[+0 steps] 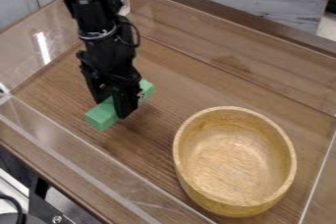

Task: Put the green block in the brown bowl

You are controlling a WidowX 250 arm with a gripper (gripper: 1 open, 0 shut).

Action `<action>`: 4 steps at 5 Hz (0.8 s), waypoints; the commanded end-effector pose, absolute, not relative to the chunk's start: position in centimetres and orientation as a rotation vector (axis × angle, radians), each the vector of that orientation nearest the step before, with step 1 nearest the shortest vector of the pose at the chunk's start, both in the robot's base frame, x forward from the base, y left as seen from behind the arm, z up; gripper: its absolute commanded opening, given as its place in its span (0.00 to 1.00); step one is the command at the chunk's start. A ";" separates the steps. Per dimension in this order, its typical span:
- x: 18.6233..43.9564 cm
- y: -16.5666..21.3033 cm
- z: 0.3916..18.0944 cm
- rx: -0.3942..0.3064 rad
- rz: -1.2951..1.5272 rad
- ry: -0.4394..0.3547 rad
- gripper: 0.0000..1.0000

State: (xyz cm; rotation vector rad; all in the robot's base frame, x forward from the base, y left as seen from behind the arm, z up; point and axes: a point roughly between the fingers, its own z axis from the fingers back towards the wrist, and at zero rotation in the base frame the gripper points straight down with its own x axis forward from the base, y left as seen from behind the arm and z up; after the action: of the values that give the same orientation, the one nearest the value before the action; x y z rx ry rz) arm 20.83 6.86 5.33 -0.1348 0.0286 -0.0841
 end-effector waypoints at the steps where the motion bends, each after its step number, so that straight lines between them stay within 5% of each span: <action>1: 22.1 7.6 6.2 -0.118 -0.070 -0.024 0.00; 4: 22.3 7.7 5.9 -0.135 -0.048 -0.024 0.00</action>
State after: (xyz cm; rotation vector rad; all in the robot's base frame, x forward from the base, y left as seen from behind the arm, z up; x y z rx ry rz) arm 21.28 7.06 4.85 -0.1569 0.0261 -0.0548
